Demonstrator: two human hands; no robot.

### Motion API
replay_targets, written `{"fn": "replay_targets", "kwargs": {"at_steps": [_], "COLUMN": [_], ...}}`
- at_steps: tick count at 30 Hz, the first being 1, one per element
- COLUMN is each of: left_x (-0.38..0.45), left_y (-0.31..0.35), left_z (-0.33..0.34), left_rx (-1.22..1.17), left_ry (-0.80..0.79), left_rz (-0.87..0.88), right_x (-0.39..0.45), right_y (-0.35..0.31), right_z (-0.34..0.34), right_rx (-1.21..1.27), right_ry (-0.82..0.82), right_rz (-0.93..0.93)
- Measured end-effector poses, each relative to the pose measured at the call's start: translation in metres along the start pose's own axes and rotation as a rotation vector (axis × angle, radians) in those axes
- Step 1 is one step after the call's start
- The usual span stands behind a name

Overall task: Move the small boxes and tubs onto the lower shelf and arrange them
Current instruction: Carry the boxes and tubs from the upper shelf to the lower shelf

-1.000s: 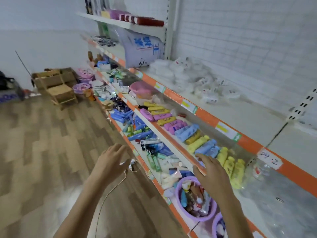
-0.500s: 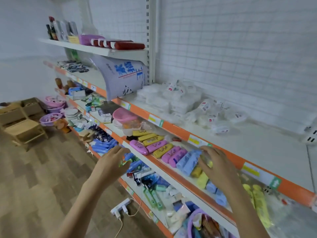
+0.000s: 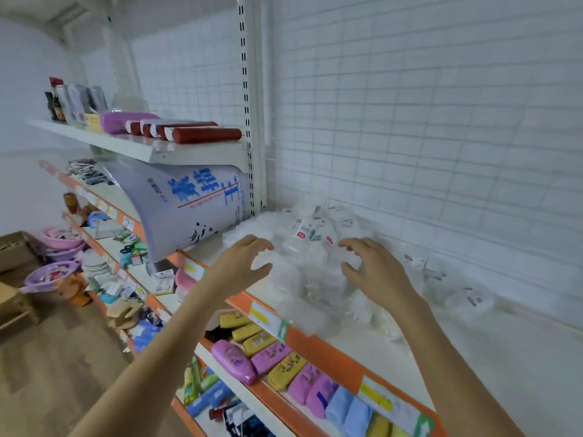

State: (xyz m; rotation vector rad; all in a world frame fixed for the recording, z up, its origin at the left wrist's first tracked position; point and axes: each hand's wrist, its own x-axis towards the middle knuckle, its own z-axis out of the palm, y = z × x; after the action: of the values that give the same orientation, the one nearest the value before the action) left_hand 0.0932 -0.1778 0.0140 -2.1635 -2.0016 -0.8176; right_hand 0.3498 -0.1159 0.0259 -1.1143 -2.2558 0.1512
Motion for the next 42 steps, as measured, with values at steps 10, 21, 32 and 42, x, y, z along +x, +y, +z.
{"fn": "replay_targets", "kwargs": {"at_steps": [10,21,32,42], "left_x": [0.115,0.146,0.157,0.151], "left_y": [-0.022,-0.036,-0.064,-0.064], "left_z": [0.037,0.059,0.036,0.037], "left_rx": [-0.201,-0.270,-1.195,-1.552], "left_ry": [-0.313,-0.392,-0.396,-0.526], "left_rz": [0.131,0.239,0.020,-0.205], "right_x": [0.078,0.087,0.086,0.069], "right_y": [0.022,0.024,-0.010,-0.044], "right_z": [0.037,0.050,0.047,0.048], "right_rx": [0.032,0.153,1.009,0.993], "right_ry": [-0.411,-0.024,0.239,0.225], "right_rz": [-0.076,0.164,0.728,0.618]}}
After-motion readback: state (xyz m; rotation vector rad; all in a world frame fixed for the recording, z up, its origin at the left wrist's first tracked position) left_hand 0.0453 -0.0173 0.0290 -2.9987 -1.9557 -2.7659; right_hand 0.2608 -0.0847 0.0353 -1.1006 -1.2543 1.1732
